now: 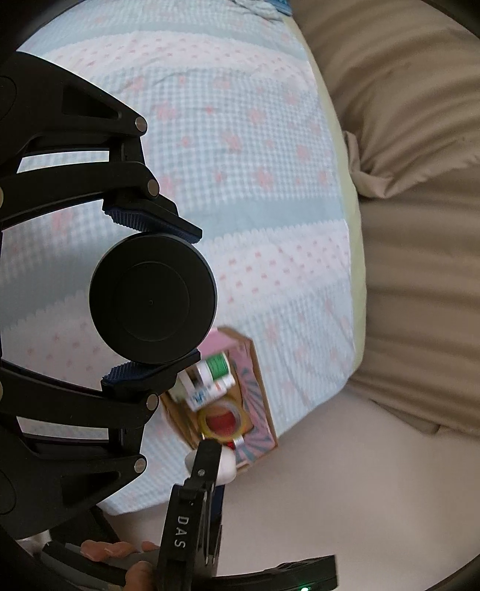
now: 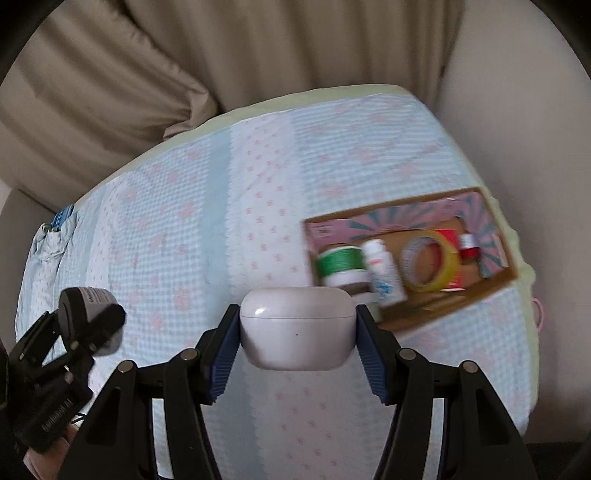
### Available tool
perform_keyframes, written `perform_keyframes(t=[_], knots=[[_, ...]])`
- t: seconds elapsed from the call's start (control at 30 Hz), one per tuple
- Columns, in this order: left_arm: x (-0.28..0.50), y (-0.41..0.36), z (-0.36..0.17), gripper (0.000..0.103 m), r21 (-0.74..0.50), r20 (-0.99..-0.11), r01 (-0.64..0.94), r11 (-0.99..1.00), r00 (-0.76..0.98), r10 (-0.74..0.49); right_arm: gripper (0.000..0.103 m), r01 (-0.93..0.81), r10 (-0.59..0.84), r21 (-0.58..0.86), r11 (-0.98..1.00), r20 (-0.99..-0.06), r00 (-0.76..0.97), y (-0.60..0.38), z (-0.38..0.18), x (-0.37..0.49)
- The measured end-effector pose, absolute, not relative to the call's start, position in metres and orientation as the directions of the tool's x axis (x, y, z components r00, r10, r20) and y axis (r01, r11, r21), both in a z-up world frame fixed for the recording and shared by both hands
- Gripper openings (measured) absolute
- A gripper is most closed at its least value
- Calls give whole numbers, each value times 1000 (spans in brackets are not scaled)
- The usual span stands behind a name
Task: Organize rigid objects
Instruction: 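Carry the black-lidded jar and earbud case into the cardboard box and release both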
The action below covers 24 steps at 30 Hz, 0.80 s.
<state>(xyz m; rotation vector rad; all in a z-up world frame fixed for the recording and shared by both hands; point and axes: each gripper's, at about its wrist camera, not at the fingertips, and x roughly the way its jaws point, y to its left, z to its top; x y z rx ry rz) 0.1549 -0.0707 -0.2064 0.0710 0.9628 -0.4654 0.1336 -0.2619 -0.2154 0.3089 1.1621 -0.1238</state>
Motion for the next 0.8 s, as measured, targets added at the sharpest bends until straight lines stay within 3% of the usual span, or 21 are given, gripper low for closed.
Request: perform_keyframes(t=[0.4, 0.8], knots=[[137, -211, -220, 55, -181, -834, 353, 918, 439, -333, 56, 240, 61, 162, 957, -923, 381, -412, -229, 96], [193, -321, -278, 55, -143, -895, 400, 905, 339, -291, 56, 282, 93, 196, 939, -935, 342, -497, -284, 117]])
